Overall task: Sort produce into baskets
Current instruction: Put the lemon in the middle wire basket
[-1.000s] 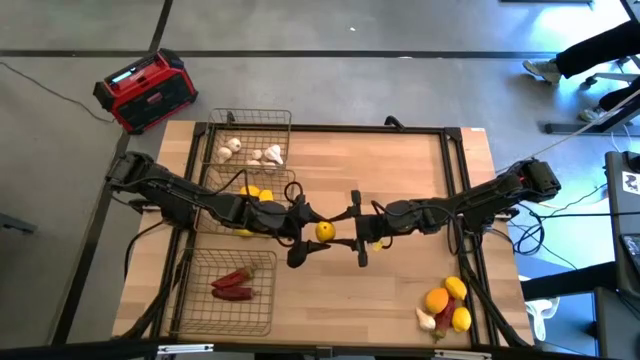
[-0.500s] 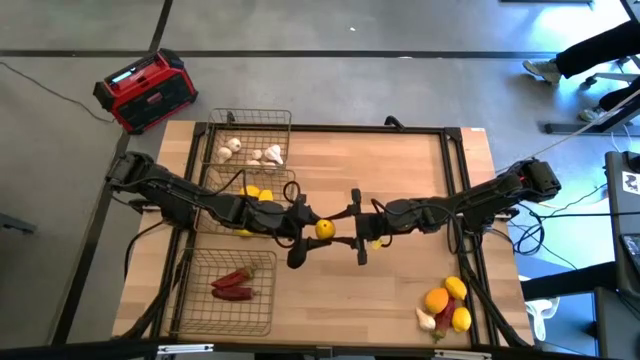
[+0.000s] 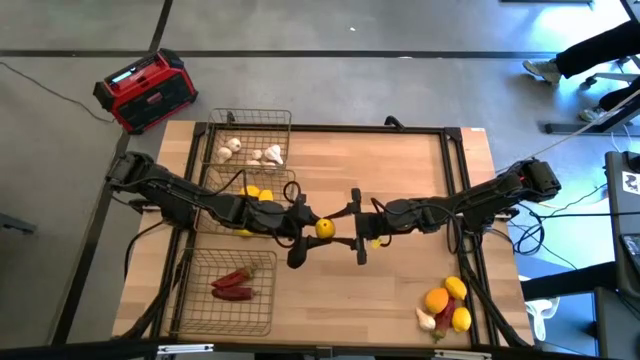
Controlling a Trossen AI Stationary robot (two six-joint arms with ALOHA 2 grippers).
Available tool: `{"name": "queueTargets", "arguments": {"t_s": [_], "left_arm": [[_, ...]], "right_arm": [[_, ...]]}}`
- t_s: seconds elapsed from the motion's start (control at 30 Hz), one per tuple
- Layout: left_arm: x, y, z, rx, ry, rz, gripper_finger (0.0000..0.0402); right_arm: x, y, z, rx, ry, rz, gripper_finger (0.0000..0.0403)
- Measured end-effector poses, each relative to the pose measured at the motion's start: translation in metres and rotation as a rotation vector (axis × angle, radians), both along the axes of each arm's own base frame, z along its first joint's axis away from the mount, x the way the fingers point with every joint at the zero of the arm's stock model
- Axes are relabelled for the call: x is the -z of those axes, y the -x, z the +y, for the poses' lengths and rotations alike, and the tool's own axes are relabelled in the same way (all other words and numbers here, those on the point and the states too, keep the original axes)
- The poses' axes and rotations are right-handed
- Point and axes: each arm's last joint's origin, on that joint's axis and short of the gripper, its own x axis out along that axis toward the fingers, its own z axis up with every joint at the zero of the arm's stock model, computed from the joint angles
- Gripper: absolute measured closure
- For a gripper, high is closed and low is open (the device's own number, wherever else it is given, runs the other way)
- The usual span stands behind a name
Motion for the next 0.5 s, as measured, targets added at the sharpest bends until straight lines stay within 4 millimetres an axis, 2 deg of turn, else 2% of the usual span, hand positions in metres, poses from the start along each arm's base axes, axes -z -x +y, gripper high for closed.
{"name": "queueTargets", "arguments": {"t_s": [0.23, 0.5], "left_arm": [[0.003, 0.002, 0.0, -0.01, -0.011, 0.04, 0.0196], [0.009, 0.005, 0.001, -0.019, -0.003, 0.112, 0.0193]], "right_arm": [[-0.001, 0.002, 0.0, -0.003, -0.005, 0.01, 0.0113], [-0.016, 0.026, -0.007, 0.009, -0.048, 0.105, 0.0091]]}}
